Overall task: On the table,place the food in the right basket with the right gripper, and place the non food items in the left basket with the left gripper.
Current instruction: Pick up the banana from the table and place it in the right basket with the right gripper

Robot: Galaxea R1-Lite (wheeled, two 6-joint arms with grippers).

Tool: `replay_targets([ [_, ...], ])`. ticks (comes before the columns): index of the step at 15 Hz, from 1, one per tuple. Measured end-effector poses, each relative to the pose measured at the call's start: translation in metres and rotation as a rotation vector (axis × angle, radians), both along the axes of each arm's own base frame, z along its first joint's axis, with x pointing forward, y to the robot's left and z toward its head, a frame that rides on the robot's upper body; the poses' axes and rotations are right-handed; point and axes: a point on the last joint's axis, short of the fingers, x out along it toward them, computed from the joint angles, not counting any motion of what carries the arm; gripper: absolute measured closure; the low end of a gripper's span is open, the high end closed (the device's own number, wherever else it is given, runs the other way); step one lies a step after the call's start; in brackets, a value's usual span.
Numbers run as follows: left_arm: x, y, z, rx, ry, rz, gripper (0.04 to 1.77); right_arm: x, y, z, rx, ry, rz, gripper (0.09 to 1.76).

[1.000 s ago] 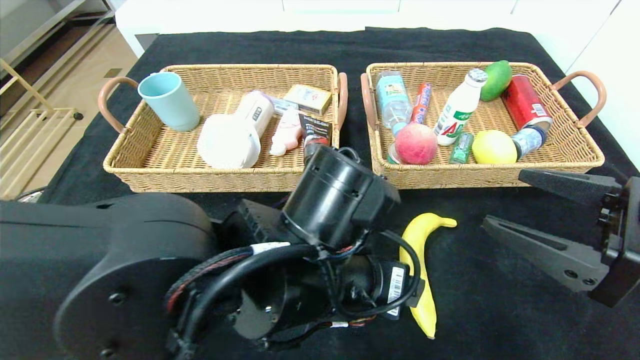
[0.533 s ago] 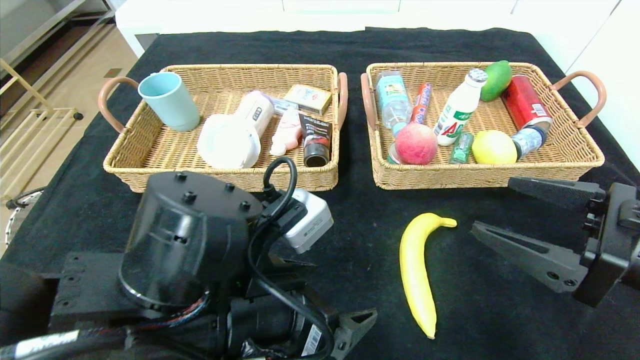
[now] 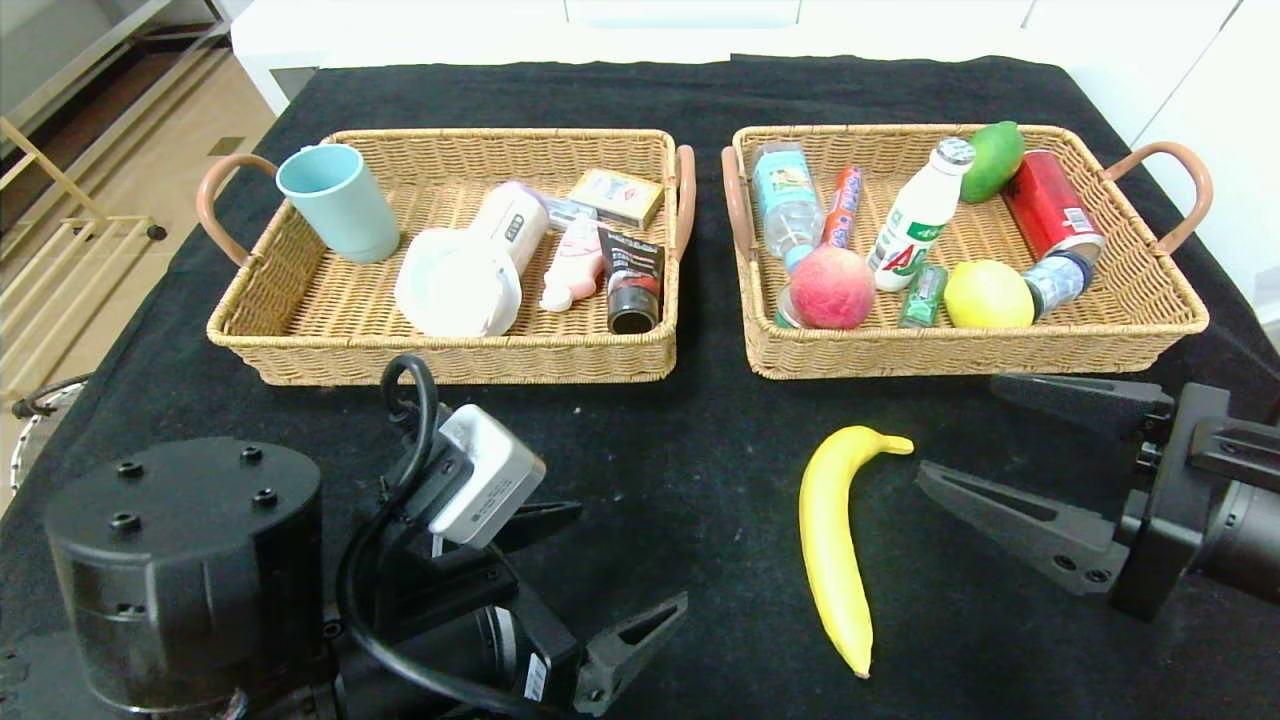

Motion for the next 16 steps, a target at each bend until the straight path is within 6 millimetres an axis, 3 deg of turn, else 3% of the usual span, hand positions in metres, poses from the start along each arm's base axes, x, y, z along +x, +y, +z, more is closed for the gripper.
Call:
replay_targets([
  [4, -0.004, 0.014, 0.0, -0.007, -0.019, -0.003, 0.11, 0.004, 0.005, -0.005, -0.019, 0.024, -0.042, 0.14],
  [8, -0.006, 0.019, 0.004, -0.025, -0.034, 0.004, 0.11, 0.006, 0.026, -0.011, -0.084, 0.062, -0.178, 0.14],
  [13, -0.005, 0.022, 0.008, -0.037, -0.048, 0.02, 0.1, 0.005, 0.051, 0.001, -0.18, 0.338, -0.392, 0.14],
  [16, -0.005, 0.023, 0.009, -0.039, -0.051, 0.023, 0.1, 0.008, 0.061, 0.012, -0.148, 0.517, -0.491, 0.14],
])
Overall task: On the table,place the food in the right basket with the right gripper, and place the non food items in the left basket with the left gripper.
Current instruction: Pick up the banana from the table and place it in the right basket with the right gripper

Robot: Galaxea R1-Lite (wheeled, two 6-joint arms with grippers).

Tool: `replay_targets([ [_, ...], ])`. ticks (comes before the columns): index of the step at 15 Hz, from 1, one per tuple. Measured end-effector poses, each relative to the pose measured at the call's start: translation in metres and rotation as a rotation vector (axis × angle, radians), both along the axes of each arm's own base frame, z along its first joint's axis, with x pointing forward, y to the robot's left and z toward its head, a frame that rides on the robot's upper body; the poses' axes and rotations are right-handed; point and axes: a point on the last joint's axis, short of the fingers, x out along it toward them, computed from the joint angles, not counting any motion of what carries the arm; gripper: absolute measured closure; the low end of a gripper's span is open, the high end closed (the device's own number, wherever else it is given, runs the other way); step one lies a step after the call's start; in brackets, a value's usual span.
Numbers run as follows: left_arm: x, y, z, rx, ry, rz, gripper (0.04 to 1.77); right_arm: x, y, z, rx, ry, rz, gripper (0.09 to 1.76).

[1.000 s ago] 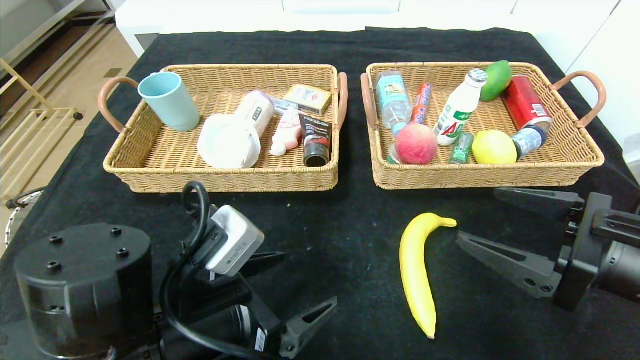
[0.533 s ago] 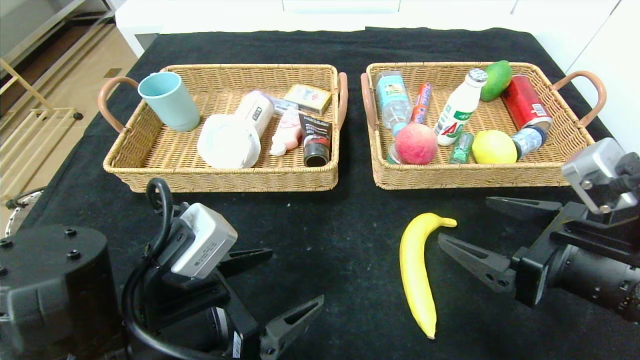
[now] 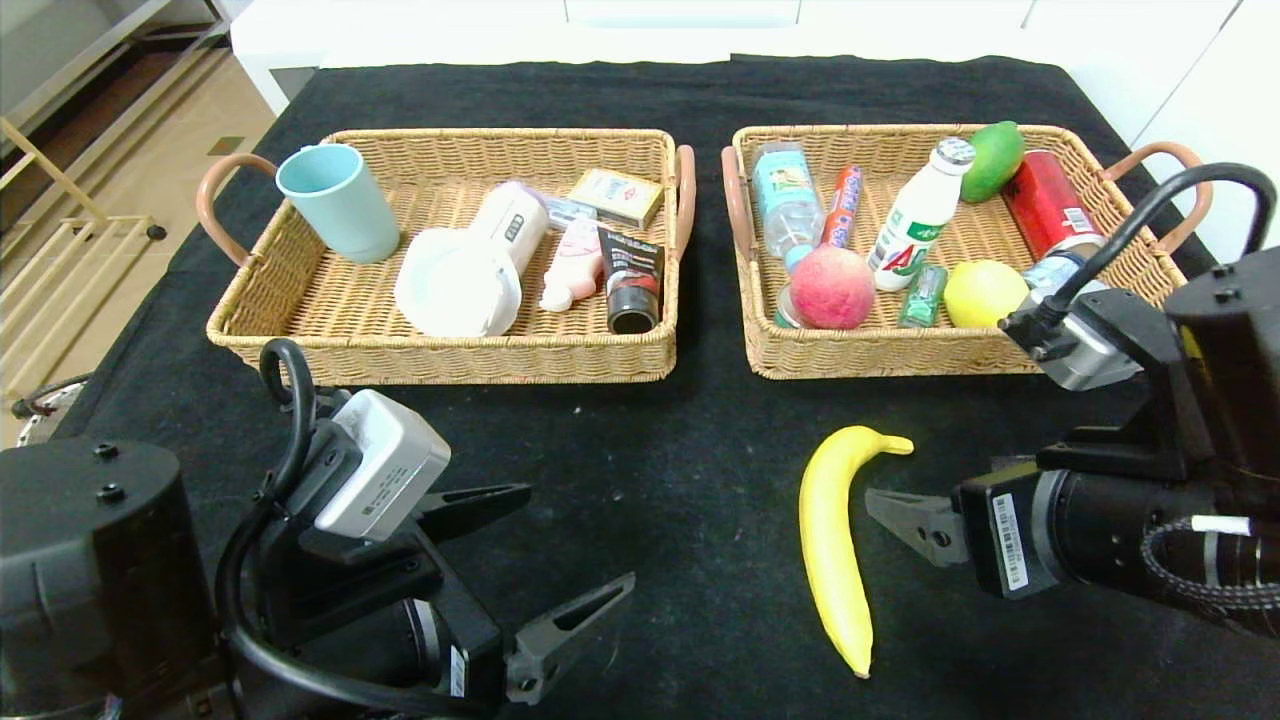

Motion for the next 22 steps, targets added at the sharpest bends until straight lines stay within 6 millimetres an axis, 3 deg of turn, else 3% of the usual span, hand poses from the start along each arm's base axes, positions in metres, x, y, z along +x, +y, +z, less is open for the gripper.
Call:
replay_targets([
  [3, -0.001, 0.003, 0.003, -0.008, -0.01, 0.006, 0.1, 0.006, 0.014, 0.006, 0.055, 0.126, -0.105, 0.14],
  [9, -0.005, 0.009, 0.011, -0.031, -0.043, 0.014, 0.09, 0.02, 0.043, 0.002, 0.063, 0.219, -0.164, 0.14],
  [22, -0.011, 0.018, 0.026, -0.057, -0.119, 0.028, 0.09, 0.048, 0.072, -0.033, 0.008, 0.278, -0.239, 0.14],
])
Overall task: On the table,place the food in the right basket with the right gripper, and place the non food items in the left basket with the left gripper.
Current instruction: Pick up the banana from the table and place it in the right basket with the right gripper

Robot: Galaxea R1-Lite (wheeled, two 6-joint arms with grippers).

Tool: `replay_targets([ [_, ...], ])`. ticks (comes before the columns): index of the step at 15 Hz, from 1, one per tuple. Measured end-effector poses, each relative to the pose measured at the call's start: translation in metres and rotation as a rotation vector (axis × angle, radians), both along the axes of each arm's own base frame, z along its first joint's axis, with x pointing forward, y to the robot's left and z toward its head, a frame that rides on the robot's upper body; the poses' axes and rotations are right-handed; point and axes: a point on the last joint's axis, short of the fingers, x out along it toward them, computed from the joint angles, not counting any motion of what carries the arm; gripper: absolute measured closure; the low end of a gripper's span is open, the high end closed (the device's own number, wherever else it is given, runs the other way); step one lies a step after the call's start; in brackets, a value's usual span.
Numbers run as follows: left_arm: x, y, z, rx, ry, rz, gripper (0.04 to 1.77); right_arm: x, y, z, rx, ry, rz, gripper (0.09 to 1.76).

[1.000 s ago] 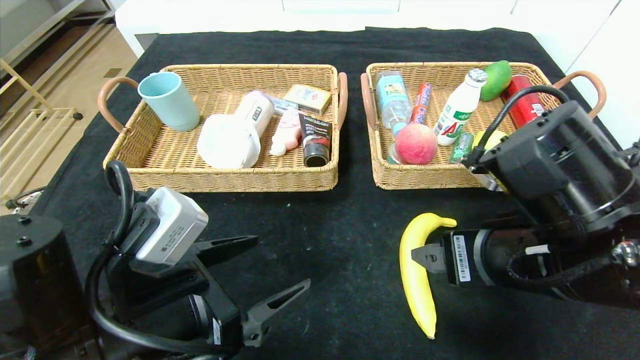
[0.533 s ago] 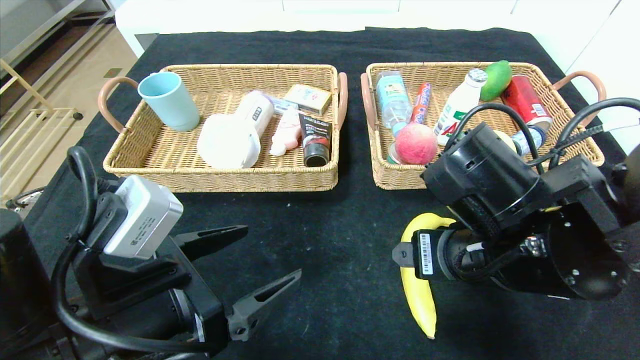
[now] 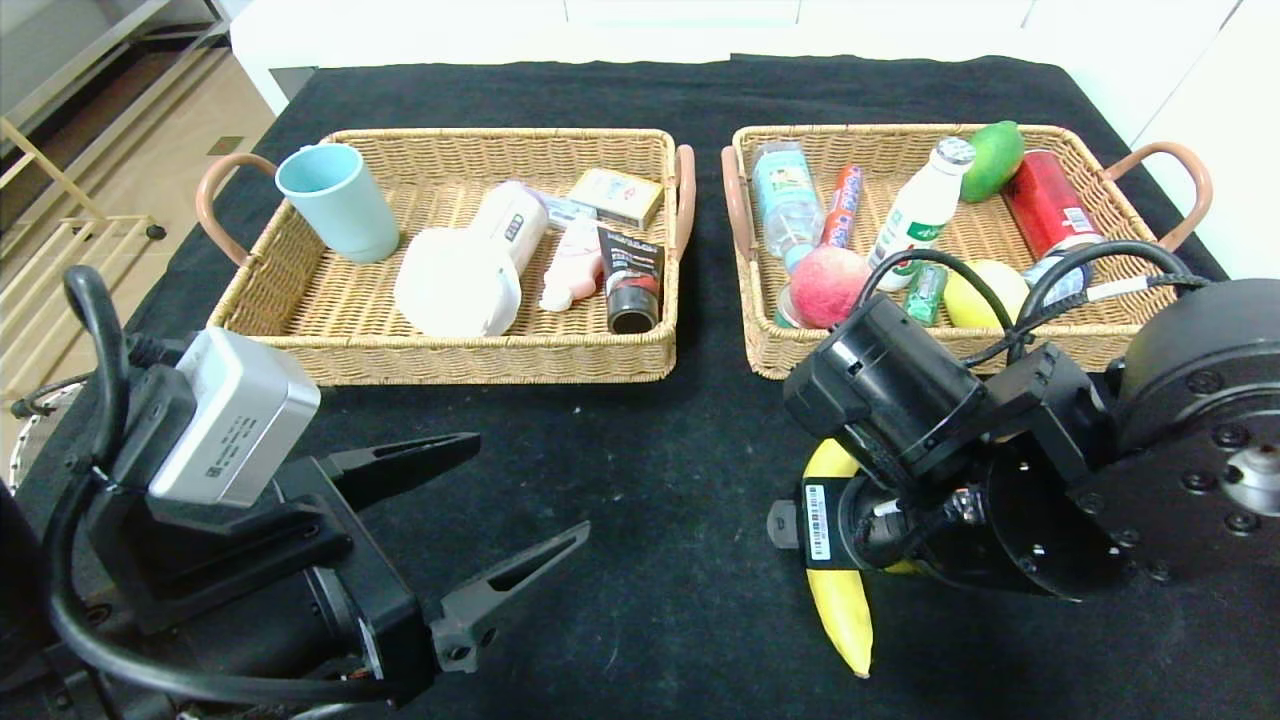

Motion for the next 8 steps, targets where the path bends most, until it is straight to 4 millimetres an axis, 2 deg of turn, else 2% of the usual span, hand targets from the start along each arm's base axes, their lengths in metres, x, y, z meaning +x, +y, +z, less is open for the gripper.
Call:
replay_targets([
  [3, -0.0014, 0.0011, 0.0011, -0.003, -0.005, -0.001, 0.09, 0.0016, 0.0025, -0.0036, -0.009, 0.006, 0.001, 0.14],
  [6, -0.002, 0.0016, 0.0007, -0.002, -0.004, -0.002, 0.09, 0.002, 0.0044, -0.0062, -0.015, 0.011, 0.004, 0.62],
  [8, -0.0022, 0.0018, 0.0, 0.002, -0.001, -0.001, 0.09, 0.0028, 0.0055, -0.0082, -0.021, 0.016, 0.005, 0.89],
])
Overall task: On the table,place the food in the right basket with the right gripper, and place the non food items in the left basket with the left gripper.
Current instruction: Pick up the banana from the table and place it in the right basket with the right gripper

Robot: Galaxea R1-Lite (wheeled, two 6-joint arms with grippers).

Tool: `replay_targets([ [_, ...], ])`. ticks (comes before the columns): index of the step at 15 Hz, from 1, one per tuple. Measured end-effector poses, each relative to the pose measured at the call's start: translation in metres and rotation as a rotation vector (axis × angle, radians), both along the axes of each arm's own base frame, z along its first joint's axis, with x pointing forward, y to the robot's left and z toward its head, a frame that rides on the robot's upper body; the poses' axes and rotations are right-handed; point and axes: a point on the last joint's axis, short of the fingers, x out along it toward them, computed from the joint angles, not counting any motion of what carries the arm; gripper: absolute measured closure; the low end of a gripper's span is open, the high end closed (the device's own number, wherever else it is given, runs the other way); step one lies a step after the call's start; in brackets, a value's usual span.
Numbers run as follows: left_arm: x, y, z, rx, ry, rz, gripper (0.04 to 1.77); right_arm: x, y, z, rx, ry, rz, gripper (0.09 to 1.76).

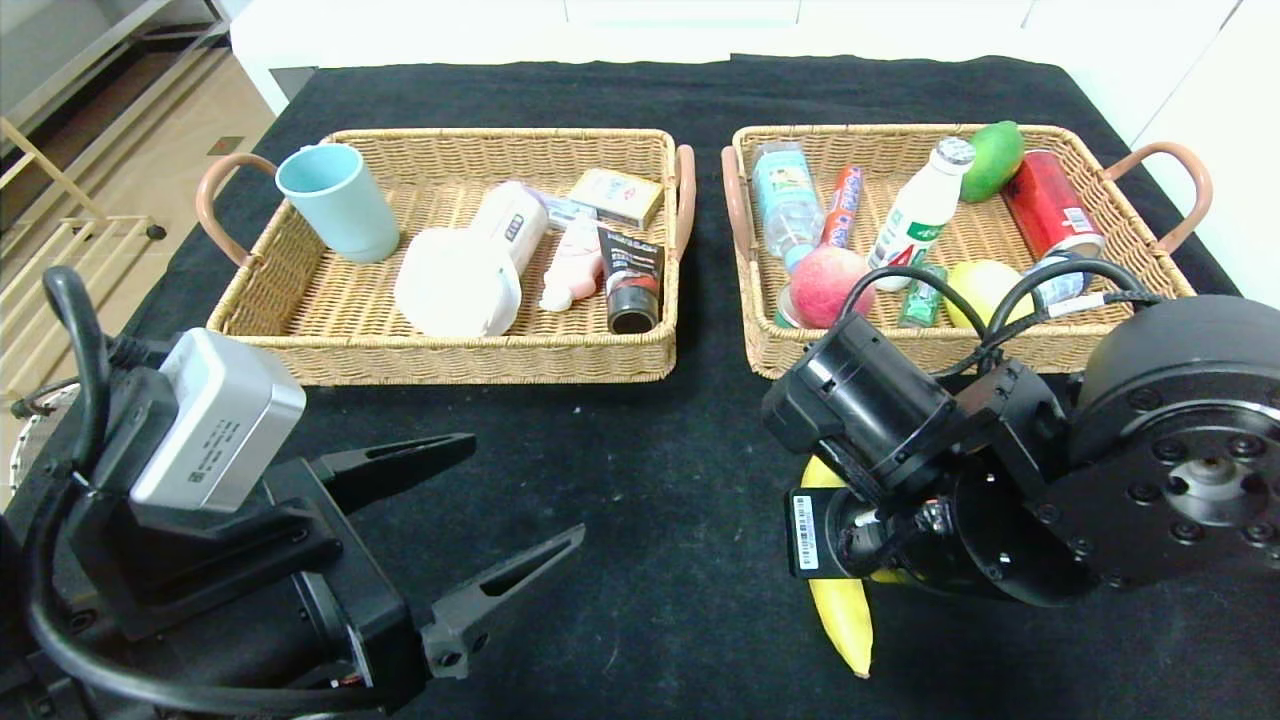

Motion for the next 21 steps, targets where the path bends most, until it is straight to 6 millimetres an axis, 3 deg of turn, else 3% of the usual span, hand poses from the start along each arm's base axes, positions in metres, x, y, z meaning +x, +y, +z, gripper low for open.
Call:
replay_targets([
  [3, -0.0002, 0.0001, -0.0009, 0.002, 0.003, -0.001, 0.09, 0.001, 0.0013, -0.0028, -0.006, 0.005, 0.0, 1.24],
  [17, -0.0006, -0.0002, -0.0027, 0.01, 0.01, -0.004, 0.09, 0.0012, 0.0022, -0.0054, -0.011, 0.011, 0.001, 1.24],
  [21, -0.0006, -0.0003, -0.0029, 0.011, 0.011, -0.004, 0.09, -0.0073, 0.0006, 0.004, 0.004, -0.004, 0.02, 1.24],
])
